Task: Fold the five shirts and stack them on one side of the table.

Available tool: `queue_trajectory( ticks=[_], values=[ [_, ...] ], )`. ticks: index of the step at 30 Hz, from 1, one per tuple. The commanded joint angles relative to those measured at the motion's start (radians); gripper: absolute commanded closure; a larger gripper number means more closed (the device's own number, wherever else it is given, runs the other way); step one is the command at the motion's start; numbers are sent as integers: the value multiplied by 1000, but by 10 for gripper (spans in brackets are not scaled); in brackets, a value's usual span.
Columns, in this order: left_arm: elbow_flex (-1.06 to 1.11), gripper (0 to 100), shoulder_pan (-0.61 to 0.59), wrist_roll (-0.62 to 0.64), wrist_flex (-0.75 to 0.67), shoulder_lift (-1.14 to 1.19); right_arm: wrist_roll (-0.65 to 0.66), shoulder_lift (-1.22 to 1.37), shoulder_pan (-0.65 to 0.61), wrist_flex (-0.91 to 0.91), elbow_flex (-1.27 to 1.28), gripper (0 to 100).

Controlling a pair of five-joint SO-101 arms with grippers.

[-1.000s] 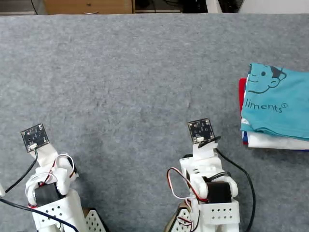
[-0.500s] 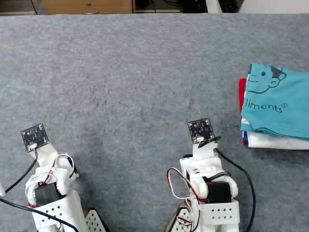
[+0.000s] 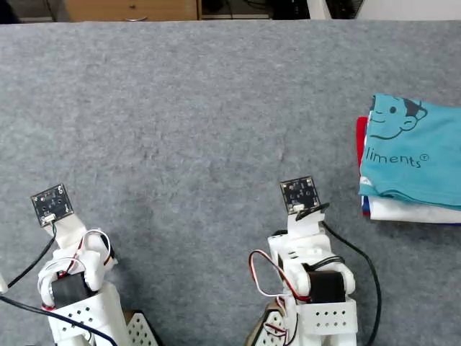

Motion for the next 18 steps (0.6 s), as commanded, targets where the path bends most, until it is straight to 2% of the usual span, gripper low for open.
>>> queue_trajectory(
  ticks=[1, 12, 18],
  values=[
    [11, 981, 14, 8, -14, -7, -8, -85, -10, 3, 2, 996],
    [11, 981, 17, 8, -14, -7, -8, -85, -10, 3, 2, 996],
    [11, 981, 135, 8, -14, -5, -8, -85, -10, 3, 2, 996]
  ],
)
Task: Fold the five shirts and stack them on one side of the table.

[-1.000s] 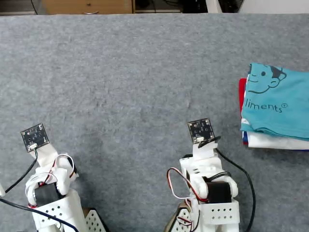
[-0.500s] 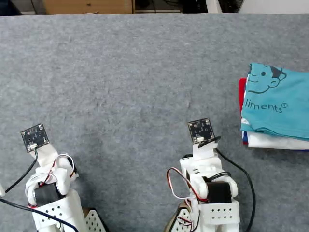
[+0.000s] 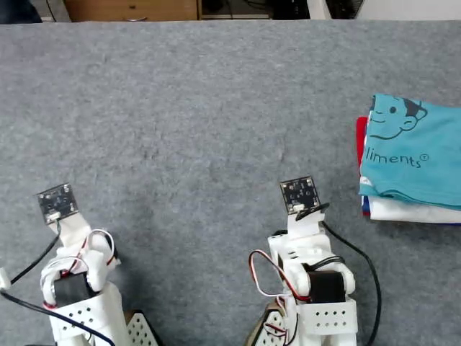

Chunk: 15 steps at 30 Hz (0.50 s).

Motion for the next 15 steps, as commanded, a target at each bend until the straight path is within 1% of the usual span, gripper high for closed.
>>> queue_trajectory(
  ticks=[1, 4, 15],
  values=[
    [11, 981, 75, 8, -14, -5, -8, -85, -10, 3, 2, 996],
    [11, 981, 104, 8, -14, -5, -8, -85, -10, 3, 2, 996],
    [11, 981, 103, 8, -14, -5, -8, -85, -10, 3, 2, 996]
  ],
)
